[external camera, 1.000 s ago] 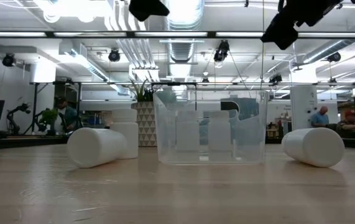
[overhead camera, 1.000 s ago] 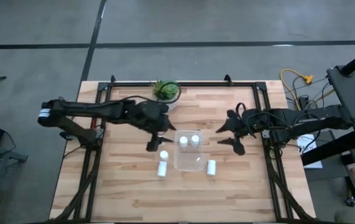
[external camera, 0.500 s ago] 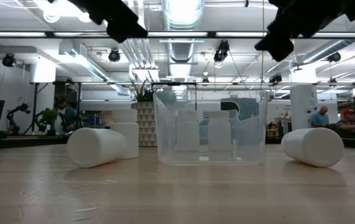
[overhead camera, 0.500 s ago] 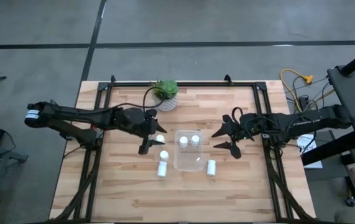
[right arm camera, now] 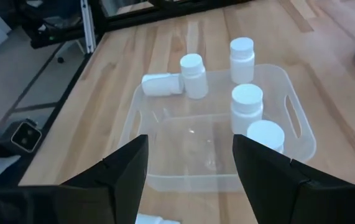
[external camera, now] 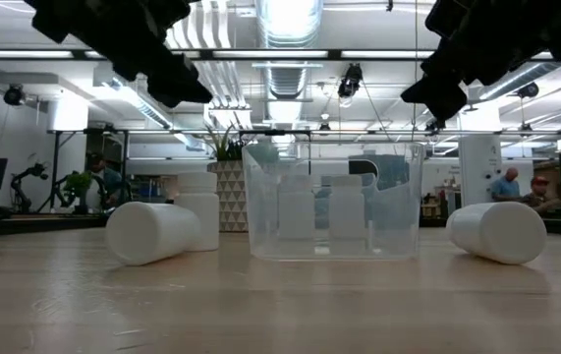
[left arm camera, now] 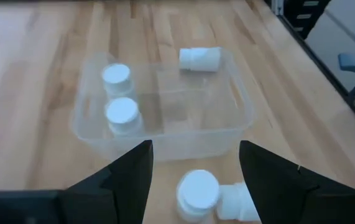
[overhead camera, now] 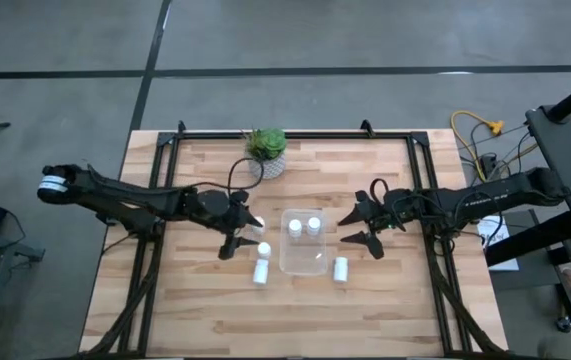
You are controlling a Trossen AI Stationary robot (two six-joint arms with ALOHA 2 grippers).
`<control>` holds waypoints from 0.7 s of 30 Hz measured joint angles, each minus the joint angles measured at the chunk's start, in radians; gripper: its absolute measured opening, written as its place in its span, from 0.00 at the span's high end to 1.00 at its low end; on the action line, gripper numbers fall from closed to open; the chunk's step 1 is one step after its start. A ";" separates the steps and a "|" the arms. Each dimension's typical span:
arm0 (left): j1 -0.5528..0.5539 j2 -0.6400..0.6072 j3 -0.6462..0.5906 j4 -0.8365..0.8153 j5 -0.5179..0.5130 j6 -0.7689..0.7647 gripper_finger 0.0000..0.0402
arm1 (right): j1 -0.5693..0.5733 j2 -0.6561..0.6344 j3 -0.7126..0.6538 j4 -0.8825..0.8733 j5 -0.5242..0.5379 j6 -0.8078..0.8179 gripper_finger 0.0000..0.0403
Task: Pick and place pill bottles into a basket
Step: Put the white medicine bottle into the transparent bin
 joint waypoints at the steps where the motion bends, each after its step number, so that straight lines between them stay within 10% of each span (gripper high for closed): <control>1: -0.009 -0.001 -0.007 0.006 0.000 -0.013 0.45 | 0.000 0.001 -0.001 0.002 0.000 0.007 0.44; 21: -0.128 -0.004 -0.034 0.011 -0.046 -0.173 0.45 | 0.003 0.000 -0.002 0.016 0.000 0.011 0.44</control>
